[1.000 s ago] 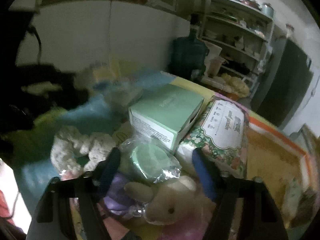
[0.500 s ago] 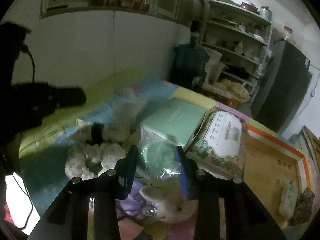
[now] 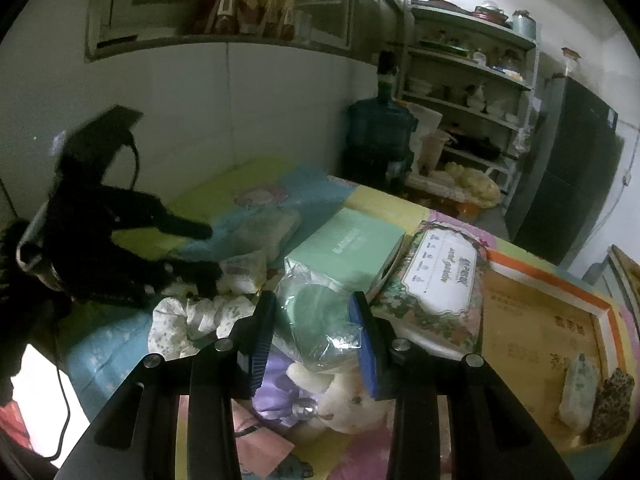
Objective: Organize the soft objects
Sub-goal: 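Grasp the clear bag with green soap with the right tool while the left tool holds the snack bag, then carry the yellow snack bag and green soap bag over the cardboard tray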
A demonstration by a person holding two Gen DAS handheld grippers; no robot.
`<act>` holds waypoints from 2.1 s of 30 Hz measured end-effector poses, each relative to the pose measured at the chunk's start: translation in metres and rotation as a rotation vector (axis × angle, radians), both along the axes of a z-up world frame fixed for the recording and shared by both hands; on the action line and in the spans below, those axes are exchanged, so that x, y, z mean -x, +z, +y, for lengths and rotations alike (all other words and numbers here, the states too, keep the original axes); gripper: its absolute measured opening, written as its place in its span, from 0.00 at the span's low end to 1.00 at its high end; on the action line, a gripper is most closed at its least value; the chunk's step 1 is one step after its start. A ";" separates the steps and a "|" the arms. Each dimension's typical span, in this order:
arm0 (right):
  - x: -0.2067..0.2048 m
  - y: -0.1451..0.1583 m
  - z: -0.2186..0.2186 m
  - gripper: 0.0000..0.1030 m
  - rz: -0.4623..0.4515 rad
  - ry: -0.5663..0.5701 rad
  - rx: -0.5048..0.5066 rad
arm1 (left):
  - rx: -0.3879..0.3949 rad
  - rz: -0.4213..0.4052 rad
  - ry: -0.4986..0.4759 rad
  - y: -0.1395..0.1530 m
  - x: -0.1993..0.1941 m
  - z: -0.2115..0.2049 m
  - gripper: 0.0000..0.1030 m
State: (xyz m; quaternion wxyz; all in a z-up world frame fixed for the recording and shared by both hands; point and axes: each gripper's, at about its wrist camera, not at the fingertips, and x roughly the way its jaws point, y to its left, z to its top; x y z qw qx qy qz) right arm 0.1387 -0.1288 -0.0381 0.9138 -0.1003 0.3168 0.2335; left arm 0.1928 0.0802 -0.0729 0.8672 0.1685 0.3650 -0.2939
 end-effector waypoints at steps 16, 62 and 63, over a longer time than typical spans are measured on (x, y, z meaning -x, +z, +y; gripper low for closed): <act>-0.002 0.000 -0.007 0.37 0.003 -0.010 -0.036 | 0.032 0.022 0.063 -0.012 0.001 0.009 0.36; 0.057 0.065 -0.130 0.37 -0.194 -0.144 -0.182 | 0.229 -0.161 0.428 0.090 0.066 -0.119 0.36; 0.058 0.065 -0.134 0.37 -0.196 -0.148 -0.184 | 0.232 -0.161 0.424 0.090 0.067 -0.123 0.36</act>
